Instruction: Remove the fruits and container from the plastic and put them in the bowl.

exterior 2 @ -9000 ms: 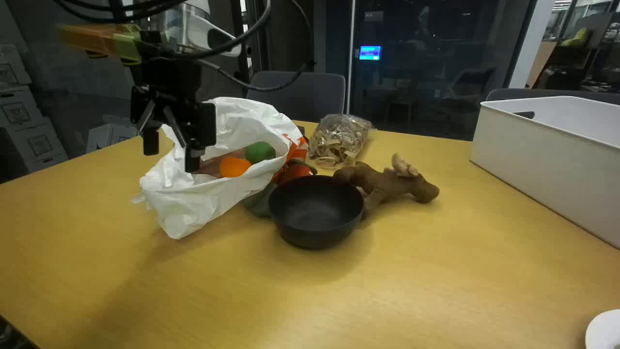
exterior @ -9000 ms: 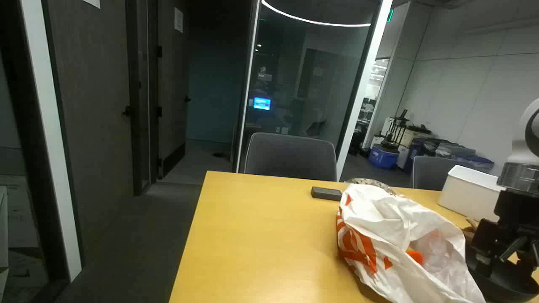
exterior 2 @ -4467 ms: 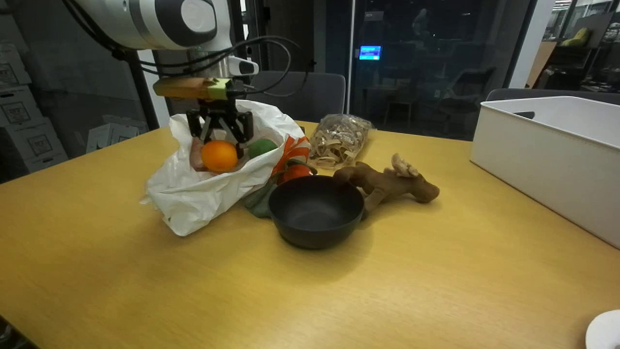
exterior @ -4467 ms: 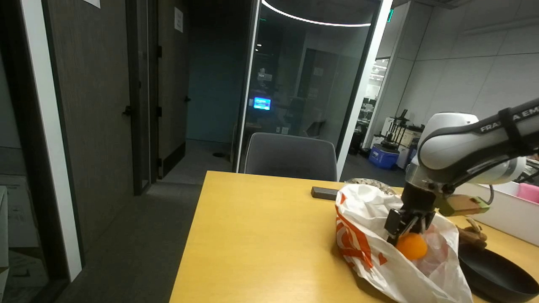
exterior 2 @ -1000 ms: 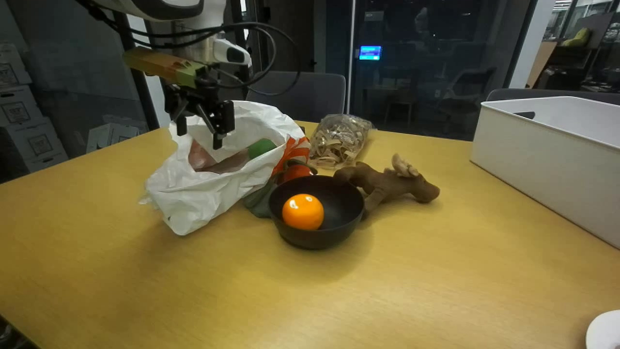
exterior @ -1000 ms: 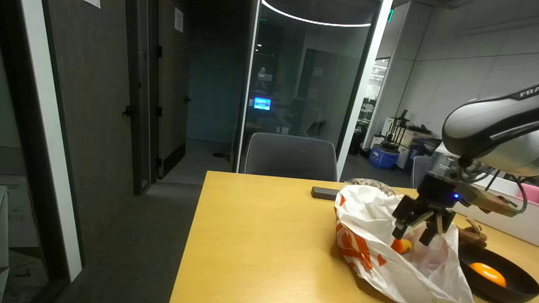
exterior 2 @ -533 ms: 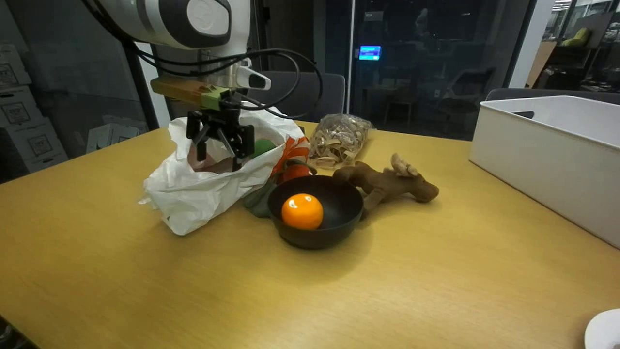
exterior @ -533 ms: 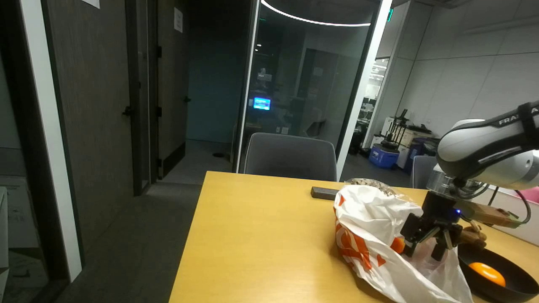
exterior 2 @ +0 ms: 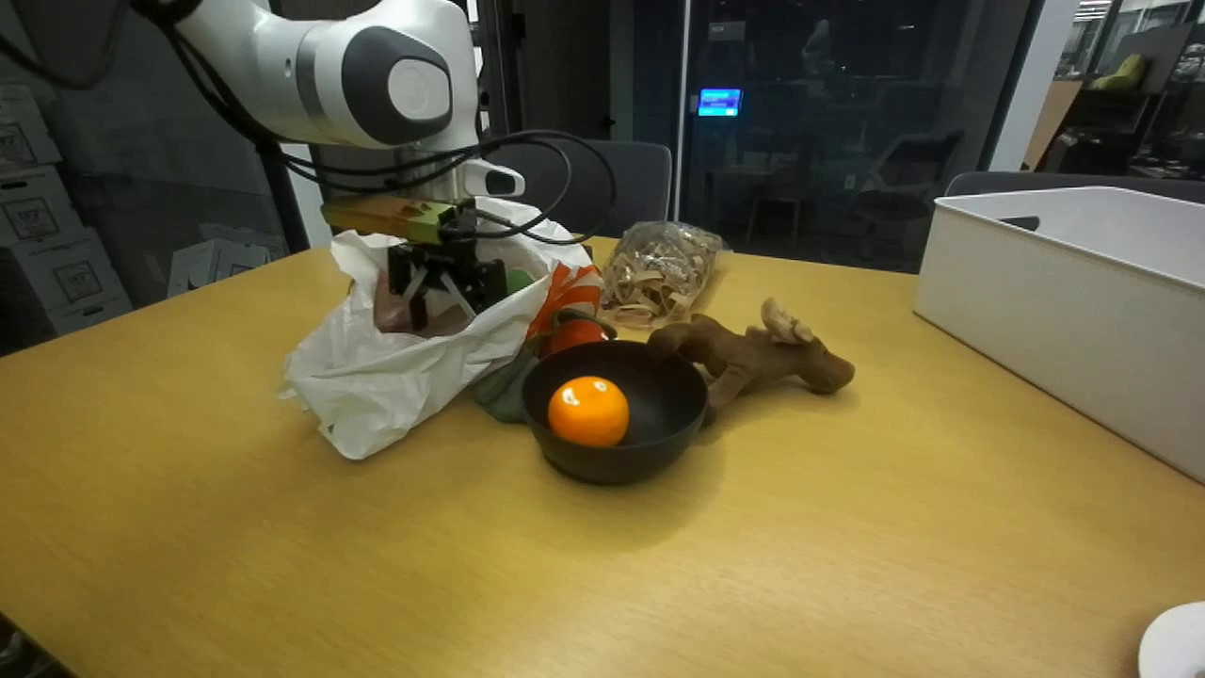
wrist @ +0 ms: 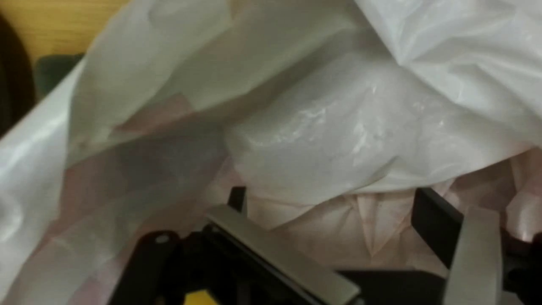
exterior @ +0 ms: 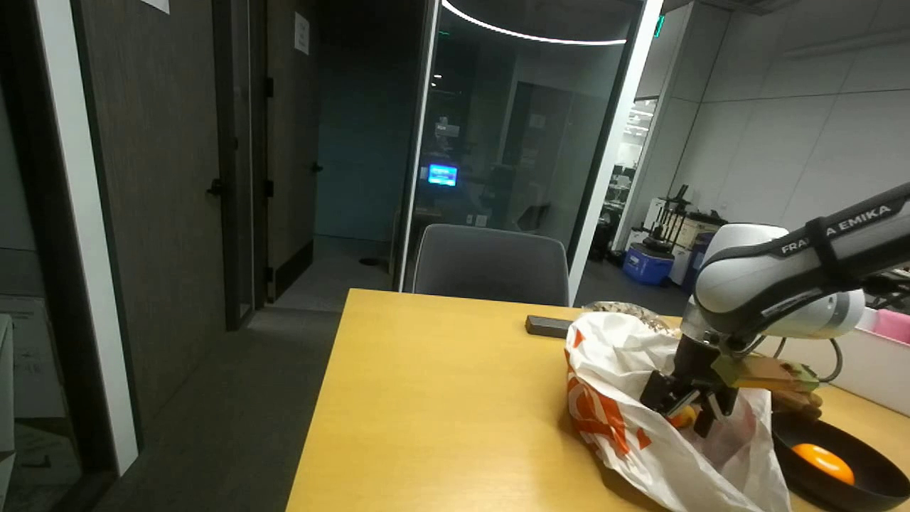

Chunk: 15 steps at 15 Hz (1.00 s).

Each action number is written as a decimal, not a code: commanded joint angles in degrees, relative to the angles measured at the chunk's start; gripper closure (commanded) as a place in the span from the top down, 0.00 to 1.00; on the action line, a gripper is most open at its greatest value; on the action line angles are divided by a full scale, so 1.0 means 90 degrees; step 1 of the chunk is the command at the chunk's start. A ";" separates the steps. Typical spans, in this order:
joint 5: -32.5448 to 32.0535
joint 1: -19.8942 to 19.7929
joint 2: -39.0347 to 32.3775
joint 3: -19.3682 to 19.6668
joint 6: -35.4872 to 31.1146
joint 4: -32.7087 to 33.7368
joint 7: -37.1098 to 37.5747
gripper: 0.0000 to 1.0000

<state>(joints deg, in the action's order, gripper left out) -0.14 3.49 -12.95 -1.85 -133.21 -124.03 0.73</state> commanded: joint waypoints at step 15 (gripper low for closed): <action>-0.1976 0.0483 -0.0839 0.0634 -0.1042 0.0746 0.2702 1.00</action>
<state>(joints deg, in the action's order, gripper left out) -15.32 6.06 -18.41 1.74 -141.30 -119.73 21.01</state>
